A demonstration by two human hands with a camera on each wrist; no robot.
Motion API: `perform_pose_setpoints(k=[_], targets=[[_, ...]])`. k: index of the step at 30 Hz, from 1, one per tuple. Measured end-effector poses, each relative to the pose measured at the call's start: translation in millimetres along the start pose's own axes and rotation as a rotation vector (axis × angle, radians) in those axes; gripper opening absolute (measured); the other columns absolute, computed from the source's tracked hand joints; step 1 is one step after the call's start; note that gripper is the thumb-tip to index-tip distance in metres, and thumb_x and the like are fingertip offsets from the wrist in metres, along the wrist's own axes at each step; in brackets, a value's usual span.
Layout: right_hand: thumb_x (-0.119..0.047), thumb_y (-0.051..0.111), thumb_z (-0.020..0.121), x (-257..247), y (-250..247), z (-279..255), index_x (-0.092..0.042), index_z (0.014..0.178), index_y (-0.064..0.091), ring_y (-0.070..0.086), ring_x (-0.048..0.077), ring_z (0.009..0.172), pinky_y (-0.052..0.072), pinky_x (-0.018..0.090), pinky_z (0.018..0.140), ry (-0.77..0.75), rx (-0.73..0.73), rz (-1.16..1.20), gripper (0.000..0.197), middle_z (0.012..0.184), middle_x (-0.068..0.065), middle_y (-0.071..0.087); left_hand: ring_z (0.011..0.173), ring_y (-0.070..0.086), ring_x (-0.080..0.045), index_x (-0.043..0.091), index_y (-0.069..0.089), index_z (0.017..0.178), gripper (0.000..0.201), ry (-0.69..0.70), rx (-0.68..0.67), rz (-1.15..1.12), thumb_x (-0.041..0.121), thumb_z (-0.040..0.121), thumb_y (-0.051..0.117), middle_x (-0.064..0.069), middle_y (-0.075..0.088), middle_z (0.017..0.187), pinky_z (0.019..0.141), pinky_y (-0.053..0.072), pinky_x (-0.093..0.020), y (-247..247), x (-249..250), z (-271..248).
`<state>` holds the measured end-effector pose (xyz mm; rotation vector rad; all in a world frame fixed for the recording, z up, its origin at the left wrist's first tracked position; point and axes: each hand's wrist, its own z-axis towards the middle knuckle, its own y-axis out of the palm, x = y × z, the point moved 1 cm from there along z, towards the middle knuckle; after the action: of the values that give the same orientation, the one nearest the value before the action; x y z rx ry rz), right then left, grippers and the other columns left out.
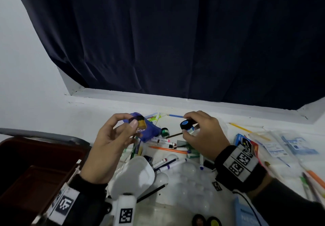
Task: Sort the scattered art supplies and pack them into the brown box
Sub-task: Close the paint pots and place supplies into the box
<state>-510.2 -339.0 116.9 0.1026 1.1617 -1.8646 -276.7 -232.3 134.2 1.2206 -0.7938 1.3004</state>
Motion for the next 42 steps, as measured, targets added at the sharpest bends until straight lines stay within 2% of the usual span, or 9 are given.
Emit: perform_pose_setpoints(k=[3,6,13,17,22,28,33,37,42], targets=[[-0.015,0.075,0.077,-31.8,-25.9,-34.7,-0.018,0.107,0.065,0.058,0.006,0.088,0.049,0.014,0.077,0.040,0.087,0.082,0.032,0.100,-0.008,0.059,0.082,0.067,-0.017,0.006,0.055,0.109,0.036,-0.007,0.000,-0.032,0.018,0.080,0.073,-0.014,0.074,0.095,0.074,0.054,-0.023,9.2,-6.6,-26.0],[-0.022,0.074,0.081,-49.0,-38.2,-76.6,-0.021,0.109,0.064,0.059,0.004,0.096,0.052,0.015,0.082,0.107,0.017,0.161,0.030,0.104,-0.010,0.055,0.095,0.071,-0.021,0.006,0.060,0.119,0.041,-0.064,-0.084,0.050,0.005,0.079,0.069,-0.015,0.075,0.105,0.086,0.055,-0.025,17.5,-20.7,-52.7],[-0.037,0.068,0.083,-42.4,-11.3,-149.9,-0.023,0.106,0.066,0.056,0.009,0.095,0.053,0.028,0.081,0.148,-0.335,0.156,0.027,0.103,-0.012,0.048,0.097,0.067,-0.012,0.036,0.070,0.110,0.037,-0.033,-0.306,0.729,0.025,0.078,0.085,0.011,0.072,0.104,0.089,0.053,-0.023,14.2,-74.7,-102.0],[-0.031,0.069,0.087,-37.7,6.5,-167.3,-0.022,0.114,0.063,0.054,0.008,0.096,0.047,0.022,0.088,0.177,-0.476,0.078,0.029,0.109,-0.008,0.050,0.101,0.062,0.002,0.040,0.068,0.112,0.040,-0.034,-0.341,0.858,0.028,0.078,0.084,0.026,0.068,0.107,0.087,0.047,-0.015,14.5,-93.4,-117.3],[-0.029,0.066,0.088,-36.7,17.9,-174.0,-0.021,0.122,0.061,0.054,0.013,0.101,0.046,0.026,0.088,0.180,-0.593,-0.001,0.035,0.114,-0.005,0.051,0.094,0.058,0.007,0.040,0.066,0.114,0.041,-0.051,-0.410,0.966,0.028,0.079,0.083,0.025,0.066,0.108,0.078,0.040,-0.004,15.0,-107.8,-118.0],[-0.027,0.062,0.089,-39.8,19.3,-173.6,-0.018,0.122,0.061,0.053,0.015,0.104,0.046,0.028,0.087,0.166,-0.629,-0.044,0.034,0.114,-0.003,0.051,0.093,0.051,0.021,0.035,0.066,0.123,0.042,-0.045,-0.465,1.005,0.032,0.083,0.079,0.028,0.061,0.114,0.080,0.035,0.001,20.4,-108.5,-117.7],[-0.025,0.058,0.093,-39.4,16.4,-174.5,-0.019,0.123,0.062,0.052,0.014,0.106,0.045,0.025,0.087,0.159,-0.626,-0.052,0.031,0.117,-0.004,0.052,0.091,0.053,0.018,0.034,0.070,0.118,0.034,-0.057,-0.467,1.018,0.031,0.085,0.077,0.026,0.064,0.111,0.081,0.037,0.000,20.2,-107.8,-117.0],[-0.017,0.055,0.091,-37.9,14.1,-171.8,-0.020,0.121,0.065,0.053,0.018,0.107,0.045,0.029,0.089,0.126,-0.695,-0.132,0.031,0.117,-0.003,0.057,0.081,0.062,0.000,0.036,0.075,0.103,0.020,-0.075,-0.489,1.076,0.027,0.084,0.077,0.020,0.070,0.097,0.075,0.049,-0.018,22.2,-104.8,-112.8],[-0.013,0.056,0.087,-41.8,11.5,-157.0,-0.021,0.114,0.066,0.056,0.023,0.103,0.048,0.035,0.081,0.109,-0.770,-0.260,0.030,0.114,-0.002,0.058,0.079,0.061,-0.002,0.041,0.072,0.106,0.025,-0.150,-0.504,1.227,0.033,0.083,0.077,0.022,0.067,0.104,0.074,0.047,-0.021,29.6,-100.9,-102.5]])
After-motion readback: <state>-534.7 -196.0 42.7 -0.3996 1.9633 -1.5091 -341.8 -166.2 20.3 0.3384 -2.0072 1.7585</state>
